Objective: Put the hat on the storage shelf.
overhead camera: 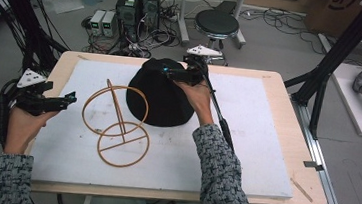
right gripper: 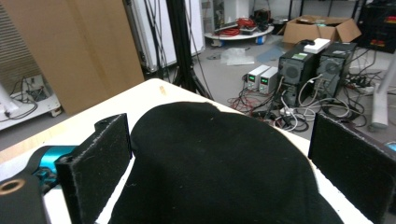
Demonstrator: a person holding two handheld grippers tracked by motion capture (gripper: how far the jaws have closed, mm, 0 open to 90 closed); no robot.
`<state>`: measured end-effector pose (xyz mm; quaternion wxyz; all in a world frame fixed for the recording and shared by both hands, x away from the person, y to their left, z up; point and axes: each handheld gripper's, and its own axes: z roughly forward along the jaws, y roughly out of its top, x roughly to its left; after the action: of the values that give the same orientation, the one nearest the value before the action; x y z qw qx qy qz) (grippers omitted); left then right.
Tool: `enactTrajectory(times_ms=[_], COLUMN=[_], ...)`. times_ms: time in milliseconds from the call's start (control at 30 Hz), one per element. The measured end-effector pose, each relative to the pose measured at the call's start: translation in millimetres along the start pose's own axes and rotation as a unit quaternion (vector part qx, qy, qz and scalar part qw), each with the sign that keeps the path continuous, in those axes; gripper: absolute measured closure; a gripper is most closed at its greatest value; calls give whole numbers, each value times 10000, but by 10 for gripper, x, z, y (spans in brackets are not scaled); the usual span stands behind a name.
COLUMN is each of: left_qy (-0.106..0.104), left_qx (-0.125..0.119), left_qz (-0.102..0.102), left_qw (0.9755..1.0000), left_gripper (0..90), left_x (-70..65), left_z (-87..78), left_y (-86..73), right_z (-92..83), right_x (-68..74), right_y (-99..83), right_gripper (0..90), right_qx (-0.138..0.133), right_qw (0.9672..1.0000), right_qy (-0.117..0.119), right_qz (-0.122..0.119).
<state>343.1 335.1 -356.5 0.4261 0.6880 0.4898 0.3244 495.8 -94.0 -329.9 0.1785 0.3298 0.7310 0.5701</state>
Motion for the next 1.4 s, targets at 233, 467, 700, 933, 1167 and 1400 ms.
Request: enactTrajectory(times_ms=[233,467,700,933,1167,1400], left_qy=[-15,-16,-22,-38,-27,-23], left_qx=[-24,-43,-34,11,-10,-3], left_qz=[-22,-17,-33,-26,-27,-29], left_qw=[10000,10000,10000,10000,10000,10000], left_gripper=[140,140,140,140,140,140], left_x=[11,3,6,-3,4,9], left_z=[-15,-15,-6,24,21,19], left_y=[-4,7,3,-7,-4,-9], right_z=[116,216,279,305,318,324], right_x=[43,114,121,99,129,127], right_y=[-77,-140,-186,-208,-211,-220], right_gripper=[80,106,160,257,398,502], right_qx=[53,158,250,250,263,283], right_qw=[9999,9995,9994,9992,9987,9985], right_qy=[27,136,148,275,364,423], right_qz=[-81,-228,-206,-167,-229,-182])
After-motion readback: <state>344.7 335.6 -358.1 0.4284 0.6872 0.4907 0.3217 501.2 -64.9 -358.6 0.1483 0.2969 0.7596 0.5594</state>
